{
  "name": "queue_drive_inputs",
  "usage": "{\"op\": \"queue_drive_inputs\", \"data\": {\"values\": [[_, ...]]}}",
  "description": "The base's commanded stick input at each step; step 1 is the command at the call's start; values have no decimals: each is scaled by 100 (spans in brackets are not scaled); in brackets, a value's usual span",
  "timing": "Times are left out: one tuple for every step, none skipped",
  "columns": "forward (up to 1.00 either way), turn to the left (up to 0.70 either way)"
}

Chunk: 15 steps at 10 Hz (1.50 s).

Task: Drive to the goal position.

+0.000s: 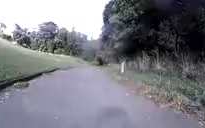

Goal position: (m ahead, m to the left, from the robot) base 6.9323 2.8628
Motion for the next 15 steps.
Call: {"op": "queue_drive_inputs", "data": {"values": [[100,28],[100,13],[100,0],[100,0],[100,0],[100,0],[100,0],[100,0],[100,0],[100,0],[100,0],[100,0],[100,0],[100,0],[100,0]]}}
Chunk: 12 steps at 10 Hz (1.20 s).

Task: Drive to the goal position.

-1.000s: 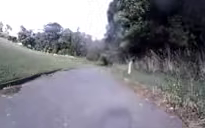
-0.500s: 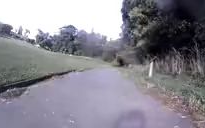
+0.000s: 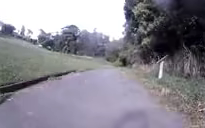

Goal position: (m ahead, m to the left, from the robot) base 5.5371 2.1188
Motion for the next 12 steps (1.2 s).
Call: {"op": "queue_drive_inputs", "data": {"values": [[100,0],[100,0],[100,0],[100,0],[100,0],[100,0],[100,0],[100,0],[100,0],[100,0],[100,0],[100,0]]}}
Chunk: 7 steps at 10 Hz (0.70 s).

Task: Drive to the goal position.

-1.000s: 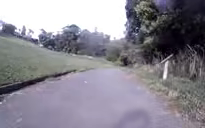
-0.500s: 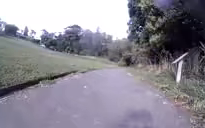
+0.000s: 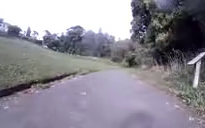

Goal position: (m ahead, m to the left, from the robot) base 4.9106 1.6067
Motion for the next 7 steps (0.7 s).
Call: {"op": "queue_drive_inputs", "data": {"values": [[100,0],[100,0],[100,0],[100,0],[100,0],[100,0],[100,0]]}}
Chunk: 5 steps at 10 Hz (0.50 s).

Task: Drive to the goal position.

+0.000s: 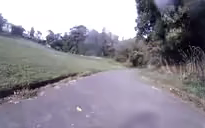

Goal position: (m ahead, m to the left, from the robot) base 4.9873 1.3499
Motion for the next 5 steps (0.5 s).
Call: {"op": "queue_drive_inputs", "data": {"values": [[100,0],[100,0],[100,0],[100,0],[100,0]]}}
